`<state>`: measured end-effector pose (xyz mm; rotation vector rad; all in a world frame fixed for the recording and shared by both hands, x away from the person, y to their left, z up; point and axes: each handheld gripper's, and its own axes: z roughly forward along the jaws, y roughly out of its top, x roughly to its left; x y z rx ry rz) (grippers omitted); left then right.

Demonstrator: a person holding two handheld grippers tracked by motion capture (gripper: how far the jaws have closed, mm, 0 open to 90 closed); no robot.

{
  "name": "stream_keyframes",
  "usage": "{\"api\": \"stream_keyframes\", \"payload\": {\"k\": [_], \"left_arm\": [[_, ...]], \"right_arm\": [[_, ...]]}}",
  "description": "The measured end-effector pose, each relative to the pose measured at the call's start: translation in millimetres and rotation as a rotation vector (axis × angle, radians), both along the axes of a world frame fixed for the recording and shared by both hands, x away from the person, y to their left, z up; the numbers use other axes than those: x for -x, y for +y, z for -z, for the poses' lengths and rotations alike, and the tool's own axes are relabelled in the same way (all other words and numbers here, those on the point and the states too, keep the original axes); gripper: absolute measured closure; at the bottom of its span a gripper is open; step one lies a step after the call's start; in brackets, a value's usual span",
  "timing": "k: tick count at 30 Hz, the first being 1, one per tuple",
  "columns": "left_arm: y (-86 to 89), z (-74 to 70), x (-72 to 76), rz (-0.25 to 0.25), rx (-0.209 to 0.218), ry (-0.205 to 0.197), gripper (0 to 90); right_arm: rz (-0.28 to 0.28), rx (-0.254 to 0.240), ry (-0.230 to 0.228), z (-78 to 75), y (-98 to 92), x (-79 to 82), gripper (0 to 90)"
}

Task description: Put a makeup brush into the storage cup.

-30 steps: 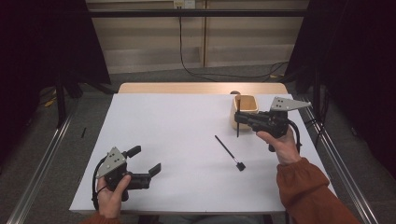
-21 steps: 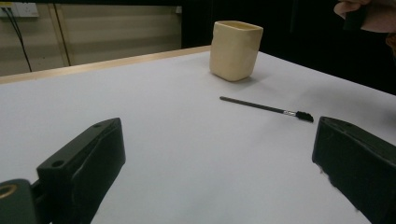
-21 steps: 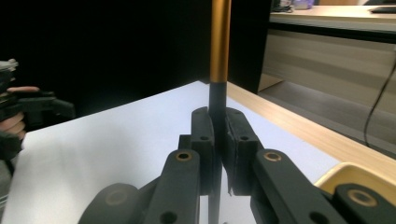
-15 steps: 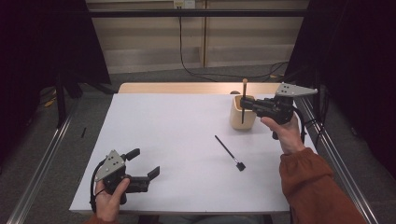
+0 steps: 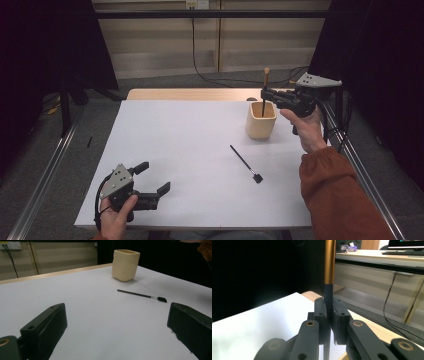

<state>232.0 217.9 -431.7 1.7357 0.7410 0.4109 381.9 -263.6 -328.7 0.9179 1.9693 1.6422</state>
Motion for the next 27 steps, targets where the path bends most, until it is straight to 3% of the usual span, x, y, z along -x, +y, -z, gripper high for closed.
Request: {"api": "stream_keyframes", "payload": {"k": [5, 13, 17, 18, 27], "left_arm": [[-2.6, -0.5, 1.6, 0.01, -0.004, -0.001, 2.7], [-1.9, -1.0, 0.7, 0.014, -0.001, -0.007, 2.4], [-0.4, -3.0, -2.6, 0.017, -0.014, -0.018, 2.0], [-0.8, -3.6, -2.3, 0.013, 0.002, -0.017, 2.0], [2.9, -1.8, -4.2, 0.006, 0.0, -0.014, 2.0]], "right_arm": [[0.027, -0.006, -0.002, 2.0, -3.2, -9.5, 83.5], [0.077, 0.029, 0.006, 4.9, -7.2, -24.3, 83.5], [0.086, 0.015, 0.004, 6.3, -11.0, -28.8, 83.5], [0.088, 0.013, 0.003, 7.6, -11.4, -30.0, 83.5], [0.091, 0.011, 0.036, 23.6, -10.6, -38.4, 83.5]]}}
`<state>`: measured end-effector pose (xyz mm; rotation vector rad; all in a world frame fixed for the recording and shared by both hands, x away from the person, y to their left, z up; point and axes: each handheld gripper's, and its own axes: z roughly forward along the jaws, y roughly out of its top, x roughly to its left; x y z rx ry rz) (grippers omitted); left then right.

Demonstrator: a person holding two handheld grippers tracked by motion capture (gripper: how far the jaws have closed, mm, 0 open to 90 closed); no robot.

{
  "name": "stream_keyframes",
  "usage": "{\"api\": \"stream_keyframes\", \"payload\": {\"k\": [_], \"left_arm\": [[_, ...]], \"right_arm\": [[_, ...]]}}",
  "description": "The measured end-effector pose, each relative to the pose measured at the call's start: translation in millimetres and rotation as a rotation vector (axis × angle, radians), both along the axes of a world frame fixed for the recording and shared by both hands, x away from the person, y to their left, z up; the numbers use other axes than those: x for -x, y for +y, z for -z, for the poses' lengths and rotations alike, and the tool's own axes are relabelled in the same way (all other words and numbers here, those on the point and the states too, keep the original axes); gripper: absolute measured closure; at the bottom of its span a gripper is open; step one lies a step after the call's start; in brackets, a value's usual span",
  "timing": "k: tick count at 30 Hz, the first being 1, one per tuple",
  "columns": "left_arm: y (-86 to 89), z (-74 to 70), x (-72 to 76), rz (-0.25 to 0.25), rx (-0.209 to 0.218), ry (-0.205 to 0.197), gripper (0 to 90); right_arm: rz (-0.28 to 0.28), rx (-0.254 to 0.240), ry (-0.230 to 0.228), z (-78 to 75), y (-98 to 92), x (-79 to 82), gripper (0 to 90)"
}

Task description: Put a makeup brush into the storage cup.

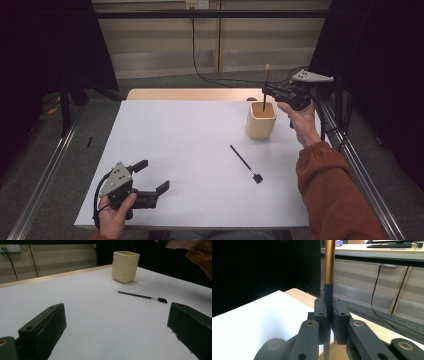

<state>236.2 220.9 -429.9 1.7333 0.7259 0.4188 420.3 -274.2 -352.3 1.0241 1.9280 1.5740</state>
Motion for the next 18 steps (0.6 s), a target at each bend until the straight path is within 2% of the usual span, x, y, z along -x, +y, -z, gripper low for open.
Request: {"api": "stream_keyframes", "payload": {"k": [5, 11, 18], "left_arm": [[-0.9, 0.7, 0.3, 0.002, -0.005, 0.001, 2.0], [-0.5, 0.4, 0.1, 0.004, -0.004, -0.004, 2.0], [-1.1, 0.3, 0.6, 0.015, -0.008, 0.001, 2.0]], "right_arm": [[0.006, 0.005, 0.011, 8.4, -1.2, 0.1, 83.5], [0.004, 0.034, 0.028, 17.8, -2.3, -1.4, 83.5], [0.018, 0.016, 0.035, 25.8, -5.9, -2.2, 83.4]]}}
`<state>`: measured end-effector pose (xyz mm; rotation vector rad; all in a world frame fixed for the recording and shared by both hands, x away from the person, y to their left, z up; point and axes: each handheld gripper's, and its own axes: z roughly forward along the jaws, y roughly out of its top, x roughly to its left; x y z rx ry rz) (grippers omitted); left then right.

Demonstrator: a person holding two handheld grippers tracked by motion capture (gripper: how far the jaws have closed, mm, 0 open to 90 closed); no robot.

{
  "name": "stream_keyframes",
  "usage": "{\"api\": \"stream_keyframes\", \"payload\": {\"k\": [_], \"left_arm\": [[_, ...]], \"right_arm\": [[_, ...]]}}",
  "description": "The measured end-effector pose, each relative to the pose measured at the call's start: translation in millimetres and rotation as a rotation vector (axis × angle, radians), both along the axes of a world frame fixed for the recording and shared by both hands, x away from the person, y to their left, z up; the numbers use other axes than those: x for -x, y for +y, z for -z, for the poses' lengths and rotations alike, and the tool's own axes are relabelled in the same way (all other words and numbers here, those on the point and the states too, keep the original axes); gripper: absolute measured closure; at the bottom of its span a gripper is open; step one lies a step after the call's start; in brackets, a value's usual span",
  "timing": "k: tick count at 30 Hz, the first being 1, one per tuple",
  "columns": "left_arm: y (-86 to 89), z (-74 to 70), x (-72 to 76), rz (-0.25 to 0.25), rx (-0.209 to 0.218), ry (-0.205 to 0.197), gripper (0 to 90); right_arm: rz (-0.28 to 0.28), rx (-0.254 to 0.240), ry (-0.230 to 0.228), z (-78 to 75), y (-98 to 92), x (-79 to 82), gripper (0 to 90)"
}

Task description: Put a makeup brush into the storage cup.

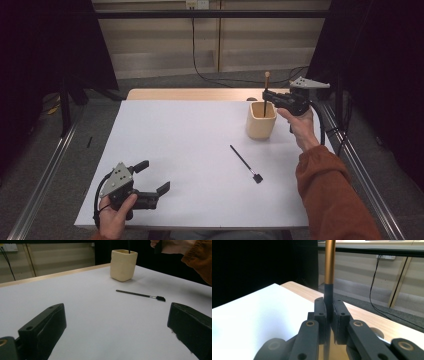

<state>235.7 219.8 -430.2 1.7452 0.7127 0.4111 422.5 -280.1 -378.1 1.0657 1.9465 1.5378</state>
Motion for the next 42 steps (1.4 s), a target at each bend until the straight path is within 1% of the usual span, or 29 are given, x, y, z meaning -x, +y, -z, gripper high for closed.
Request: {"api": "stream_keyframes", "payload": {"k": [1, 5, 6, 9, 11, 13, 15, 17, 19, 21, 24, 26, 29, 32, 33, 35, 36, 40, 42], "left_arm": [[0.4, 0.0, 0.0, -0.003, 0.001, 0.004, 2.0], [0.7, 0.9, -1.9, -0.007, -0.007, 0.005, 2.0], [1.3, 0.8, -2.8, -0.005, -0.008, 0.004, 2.0], [2.0, 0.5, -2.7, 0.001, 0.01, 0.001, 2.0], [2.2, 0.5, -2.7, -0.001, 0.005, -0.003, 2.0], [1.7, 0.9, -2.5, 0.001, 0.006, 0.003, 2.0], [1.3, 0.6, -2.0, -0.004, 0.006, -0.008, 2.0], [0.9, 1.0, -1.6, -0.002, 0.007, 0.001, 2.0], [0.6, 1.2, -1.8, -0.006, 0.008, 0.0, 2.0], [1.1, 1.1, -1.8, 0.001, 0.006, 0.001, 2.0], [1.0, 1.1, -1.7, -0.005, 0.007, -0.001, 2.0], [0.7, 1.1, -1.6, -0.001, 0.008, -0.002, 2.1], [0.5, 1.1, -1.9, 0.001, -0.004, -0.008, 2.1], [0.9, 1.1, -2.0, 0.002, -0.002, -0.004, 2.1], [0.8, 1.1, -1.9, 0.001, 0.002, -0.008, 2.1], [0.8, 1.0, -1.8, 0.002, -0.004, -0.01, 2.0], [0.7, 1.2, -1.8, 0.004, -0.004, -0.009, 2.1], [0.1, 1.3, -2.0, 0.006, -0.005, -0.012, 2.1], [0.0, 1.5, -2.2, 0.007, -0.004, -0.012, 2.0]], "right_arm": [[0.001, -0.001, -0.002, 2.2, -0.4, 0.1, 83.5], [0.006, -0.001, 0.012, 10.1, -0.8, -0.7, 83.4], [0.004, 0.005, 0.013, 11.8, -0.7, -1.0, 83.5], [0.003, -0.001, 0.021, 16.3, -0.9, -1.4, 83.4], [0.006, -0.007, 0.029, 19.1, -1.5, -1.0, 83.4], [0.004, -0.013, 0.029, 23.6, -1.1, -0.7, 83.5], [0.003, -0.013, 0.037, 28.1, -0.6, 0.3, 83.4], [0.003, -0.016, 0.039, 31.3, -0.9, 1.3, 83.4], [0.004, -0.014, 0.047, 33.0, -1.8, 2.0, 83.4], [0.0, -0.017, 0.043, 33.3, -2.7, 2.3, 83.3], [-0.001, -0.017, 0.043, 34.1, -4.0, 2.7, 83.3], [0.001, -0.016, 0.05, 36.2, -5.1, 2.8, 83.2], [0.001, -0.018, 0.058, 39.2, -5.3, 3.0, 83.1], [0.001, -0.018, 0.059, 39.7, -5.5, 2.7, 82.1], [0.006, -0.025, 0.064, 39.4, -5.8, 2.8, 79.4], [0.026, -0.024, 0.075, 39.3, -6.0, 2.1, 69.0], [0.027, -0.021, 0.078, 39.3, -6.4, 2.4, 68.0], [0.026, -0.02, 0.076, 38.9, -7.0, 3.7, 54.5], [0.022, -0.019, 0.066, 38.2, -6.5, 4.4, 47.3]]}}
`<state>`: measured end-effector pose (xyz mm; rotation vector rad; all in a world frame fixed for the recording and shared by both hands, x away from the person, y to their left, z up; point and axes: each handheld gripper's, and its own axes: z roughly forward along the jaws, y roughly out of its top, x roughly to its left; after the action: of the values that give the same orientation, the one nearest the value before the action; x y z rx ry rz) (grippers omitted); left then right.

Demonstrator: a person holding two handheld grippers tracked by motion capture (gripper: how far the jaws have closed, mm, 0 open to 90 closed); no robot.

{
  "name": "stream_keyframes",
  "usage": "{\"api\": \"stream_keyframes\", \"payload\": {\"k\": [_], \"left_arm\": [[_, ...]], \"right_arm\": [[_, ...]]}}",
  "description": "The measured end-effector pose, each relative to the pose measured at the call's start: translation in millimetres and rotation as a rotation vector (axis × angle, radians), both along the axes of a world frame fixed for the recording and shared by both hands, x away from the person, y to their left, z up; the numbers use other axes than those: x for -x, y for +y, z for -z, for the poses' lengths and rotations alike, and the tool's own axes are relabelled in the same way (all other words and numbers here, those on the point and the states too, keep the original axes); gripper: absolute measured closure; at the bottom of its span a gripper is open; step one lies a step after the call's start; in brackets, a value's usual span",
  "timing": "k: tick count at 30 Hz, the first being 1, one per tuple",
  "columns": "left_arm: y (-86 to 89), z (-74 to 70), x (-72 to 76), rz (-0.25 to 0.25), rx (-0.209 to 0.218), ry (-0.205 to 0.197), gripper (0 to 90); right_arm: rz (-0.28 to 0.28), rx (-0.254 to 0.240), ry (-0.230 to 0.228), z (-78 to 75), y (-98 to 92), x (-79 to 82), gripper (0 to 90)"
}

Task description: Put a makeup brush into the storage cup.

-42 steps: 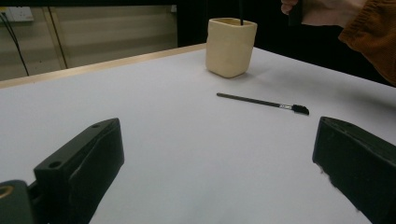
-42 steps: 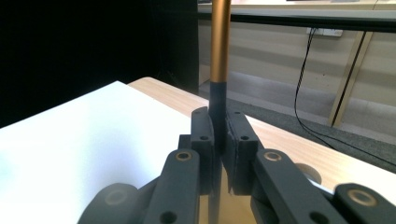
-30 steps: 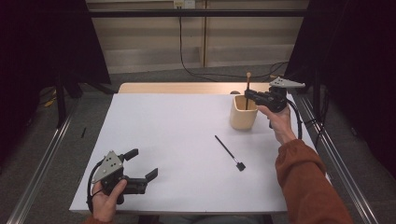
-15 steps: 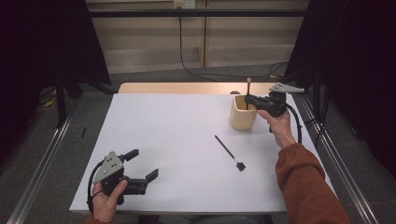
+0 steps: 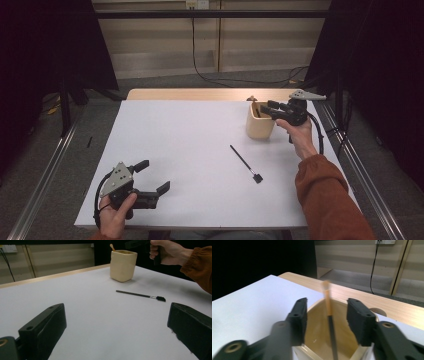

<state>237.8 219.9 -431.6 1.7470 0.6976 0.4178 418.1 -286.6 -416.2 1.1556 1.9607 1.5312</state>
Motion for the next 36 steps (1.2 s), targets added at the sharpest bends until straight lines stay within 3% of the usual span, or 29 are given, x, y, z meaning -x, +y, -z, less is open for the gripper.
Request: {"api": "stream_keyframes", "payload": {"k": [2, 6, 11, 17, 29, 33, 36], "left_arm": [[-0.1, 0.3, -0.4, -0.001, 0.002, 0.003, 2.0], [1.0, 0.4, -1.7, -0.009, 0.003, 0.013, 2.1], [1.6, 0.9, -2.4, -0.023, 0.015, 0.017, 2.0], [0.5, 1.4, -7.4, -0.014, -0.001, 0.015, 2.0], [1.5, 1.6, -8.6, -0.015, 0.002, 0.015, 2.0], [3.0, 2.4, -9.8, -0.018, 0.025, 0.027, 2.1], [2.8, 1.6, -9.6, -0.017, 0.016, 0.021, 2.0]], "right_arm": [[-0.004, -0.003, -0.011, -2.1, 0.9, 1.3, 36.8], [-0.023, 0.02, -0.025, -5.9, 5.3, 4.0, 24.3], [0.002, 0.017, -0.016, -6.6, 4.9, 6.8, 12.7], [0.001, 0.007, -0.023, -6.5, 3.5, 13.9, 0.3], [0.023, 0.046, 0.003, -1.5, 2.3, 36.3, 1.3], [0.008, 0.039, 0.0, -2.3, 1.9, 45.3, 1.2], [-0.004, 0.022, -0.008, -5.2, 2.1, 52.2, 1.2]]}}
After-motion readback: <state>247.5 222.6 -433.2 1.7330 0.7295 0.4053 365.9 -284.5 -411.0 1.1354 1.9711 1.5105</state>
